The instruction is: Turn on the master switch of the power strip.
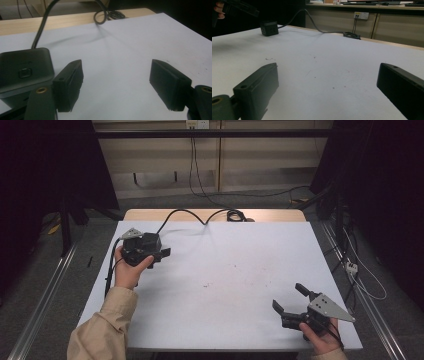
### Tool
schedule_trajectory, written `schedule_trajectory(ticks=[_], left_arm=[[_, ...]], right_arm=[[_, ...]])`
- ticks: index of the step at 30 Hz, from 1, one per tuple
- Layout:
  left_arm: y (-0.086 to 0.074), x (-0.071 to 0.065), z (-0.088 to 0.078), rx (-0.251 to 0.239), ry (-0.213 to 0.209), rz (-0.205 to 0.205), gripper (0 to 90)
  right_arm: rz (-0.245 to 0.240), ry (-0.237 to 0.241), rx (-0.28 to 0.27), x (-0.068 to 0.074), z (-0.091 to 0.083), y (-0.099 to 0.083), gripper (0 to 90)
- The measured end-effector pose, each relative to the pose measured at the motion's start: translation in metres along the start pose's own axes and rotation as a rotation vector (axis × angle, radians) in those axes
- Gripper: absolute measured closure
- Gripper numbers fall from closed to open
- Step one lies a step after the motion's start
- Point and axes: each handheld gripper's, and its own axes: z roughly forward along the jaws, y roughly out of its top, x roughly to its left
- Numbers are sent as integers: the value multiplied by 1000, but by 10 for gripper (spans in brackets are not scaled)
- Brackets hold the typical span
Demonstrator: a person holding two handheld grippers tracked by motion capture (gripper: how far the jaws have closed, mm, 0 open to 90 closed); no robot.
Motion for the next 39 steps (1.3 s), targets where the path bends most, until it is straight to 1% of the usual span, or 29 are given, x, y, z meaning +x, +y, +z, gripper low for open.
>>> schedule_trajectory(ticks=[2, 3, 6, 9, 12, 15, 19, 22, 24, 34, 35, 36, 37, 39], left_arm=[[-1, -4, -2, 9, -5, 17, 250], [-2, -7, -2, 9, -14, 22, 246], [-3, -13, -4, 17, -20, 53, 215], [-6, -19, -6, 16, -44, 52, 193], [-10, -22, -8, 21, -53, 60, 169], [-15, -24, -10, 20, -66, 59, 150], [-22, -25, -12, 30, -67, 71, 128], [-26, -27, -14, 27, -74, 63, 122], [-29, -27, -16, 30, -74, 70, 117], [-41, -28, -23, 26, -75, 66, 108], [-42, -28, -24, 31, -72, 70, 108], [-43, -29, -24, 28, -73, 66, 107], [-45, -29, -24, 35, -69, 75, 107], [-47, -29, -25, 35, -72, 71, 106]], right_arm=[[-6, 3, 1, 0, 0, 0, 33], [-6, 5, 0, 0, 0, 0, 33], [-6, 4, 0, 0, 0, 0, 33], [-5, 5, 0, 0, 0, 0, 33], [-5, 6, 1, 0, 0, 0, 33], [-6, 7, 1, 0, 0, 0, 33], [-5, 6, 1, 0, 0, 0, 33], [-6, 7, 1, 0, 0, 0, 33], [-6, 8, 1, 0, 0, 0, 33], [-5, 7, 4, 1, 1, 0, 33], [-4, 7, 4, 1, 1, 0, 33], [-4, 6, 4, 1, 1, 0, 33], [-4, 7, 4, 1, 1, 0, 33], [-3, 8, 4, 1, 1, 0, 33]])
